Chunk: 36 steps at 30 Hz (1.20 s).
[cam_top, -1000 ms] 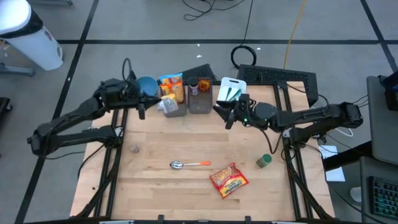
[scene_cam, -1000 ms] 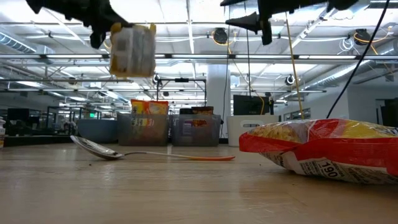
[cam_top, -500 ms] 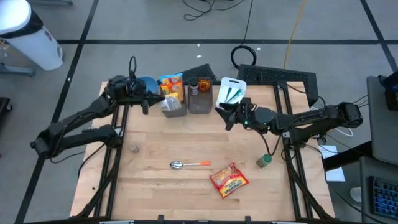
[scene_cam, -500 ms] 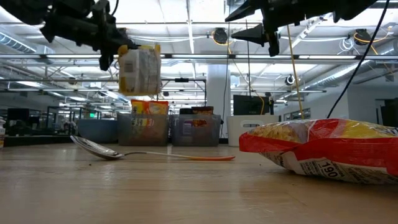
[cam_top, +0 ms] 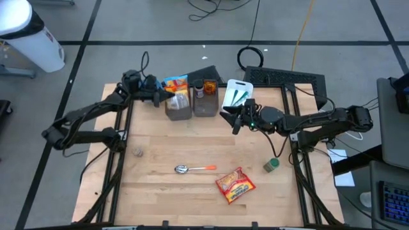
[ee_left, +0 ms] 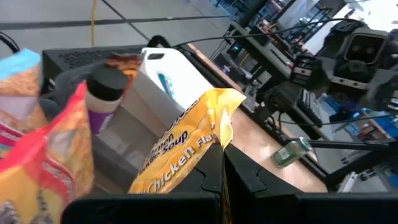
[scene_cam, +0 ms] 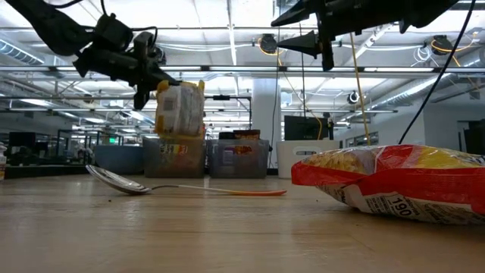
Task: Pick & Place Food Item
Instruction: Put the yellow noodle pack into the left black bin
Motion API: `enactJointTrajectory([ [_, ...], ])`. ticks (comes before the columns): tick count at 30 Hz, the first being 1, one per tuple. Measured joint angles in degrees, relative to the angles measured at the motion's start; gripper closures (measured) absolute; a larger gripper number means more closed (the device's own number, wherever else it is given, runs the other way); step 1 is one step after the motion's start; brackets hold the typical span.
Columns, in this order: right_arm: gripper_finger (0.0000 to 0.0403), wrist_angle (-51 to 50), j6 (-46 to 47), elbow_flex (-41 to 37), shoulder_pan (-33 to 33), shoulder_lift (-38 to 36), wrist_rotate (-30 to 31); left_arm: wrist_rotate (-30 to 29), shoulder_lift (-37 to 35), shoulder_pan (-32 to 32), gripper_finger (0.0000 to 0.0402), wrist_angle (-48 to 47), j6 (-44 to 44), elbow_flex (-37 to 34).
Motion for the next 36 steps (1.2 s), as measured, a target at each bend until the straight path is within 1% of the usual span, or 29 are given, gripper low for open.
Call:
enactJointTrajectory([
  [2,0.0206,0.0,0.0,0.0,-0.5,0.0,-1.1,0.0,0.6,0.6,0.0399,0.3,0.9,0.0],
  [10,0.0206,-0.7,0.2,0.0,-1.6,0.0,-1.2,-0.1,2.5,1.9,0.0400,0.2,3.4,0.0],
  [18,0.0206,-1.7,1.5,0.0,-3.3,0.0,-1.3,-1.5,7.6,1.9,0.0399,0.1,3.7,0.0],
  [21,0.0206,-1.7,1.5,0.0,-3.5,0.0,-2.4,-1.8,8.9,1.9,0.0400,0.1,4.5,0.0],
  [30,0.0206,-2.6,2.2,0.0,-3.7,0.0,-2.6,-5.9,11.3,1.9,0.0397,0.2,6.1,0.0],
  [36,0.0206,-2.7,2.2,0.0,-3.7,0.0,-2.6,-7.4,12.2,1.9,0.0395,0.4,7.6,0.0],
])
